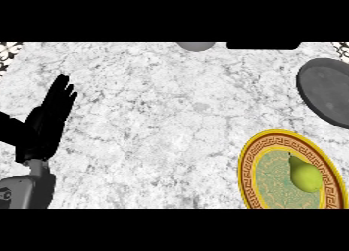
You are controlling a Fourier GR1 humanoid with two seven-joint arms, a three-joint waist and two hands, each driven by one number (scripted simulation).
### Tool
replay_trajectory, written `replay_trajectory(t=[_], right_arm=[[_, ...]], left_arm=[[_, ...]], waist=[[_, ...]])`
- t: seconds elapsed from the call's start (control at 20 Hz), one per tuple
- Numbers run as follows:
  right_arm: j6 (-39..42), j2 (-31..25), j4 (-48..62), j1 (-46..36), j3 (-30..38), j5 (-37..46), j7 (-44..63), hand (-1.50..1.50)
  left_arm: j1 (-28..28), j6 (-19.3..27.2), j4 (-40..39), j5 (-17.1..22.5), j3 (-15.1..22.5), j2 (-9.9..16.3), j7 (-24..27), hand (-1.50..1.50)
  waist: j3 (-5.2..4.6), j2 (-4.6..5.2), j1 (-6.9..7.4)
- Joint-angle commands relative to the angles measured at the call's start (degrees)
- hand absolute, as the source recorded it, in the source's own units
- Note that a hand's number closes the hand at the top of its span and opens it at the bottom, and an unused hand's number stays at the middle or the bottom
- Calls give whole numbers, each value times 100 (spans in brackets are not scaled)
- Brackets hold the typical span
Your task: Pick the lemon from the plate and place it in the pan
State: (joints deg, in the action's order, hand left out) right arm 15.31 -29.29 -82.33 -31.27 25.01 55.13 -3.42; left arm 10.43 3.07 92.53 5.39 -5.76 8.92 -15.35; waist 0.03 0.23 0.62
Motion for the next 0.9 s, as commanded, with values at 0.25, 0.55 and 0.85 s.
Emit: replay_trajectory(t=[0.25, 0.55, 0.85], right_arm=[[-1590, -629, 3339, -828, 356, -47, -1564, 150], [-2192, -821, 5044, -1150, 483, -108, -2759, 150], [-3145, -770, 6122, -1129, 402, 250, -3038, 150]], left_arm=[[132, 42, -234, -62, 24, -96, 82, 0], [338, -190, -378, 66, -112, 108, 138, 0], [43, -179, -139, 66, -28, -27, 265, 0]], waist=[[3, 24, 70], [13, 75, 171], [19, 97, 245]])
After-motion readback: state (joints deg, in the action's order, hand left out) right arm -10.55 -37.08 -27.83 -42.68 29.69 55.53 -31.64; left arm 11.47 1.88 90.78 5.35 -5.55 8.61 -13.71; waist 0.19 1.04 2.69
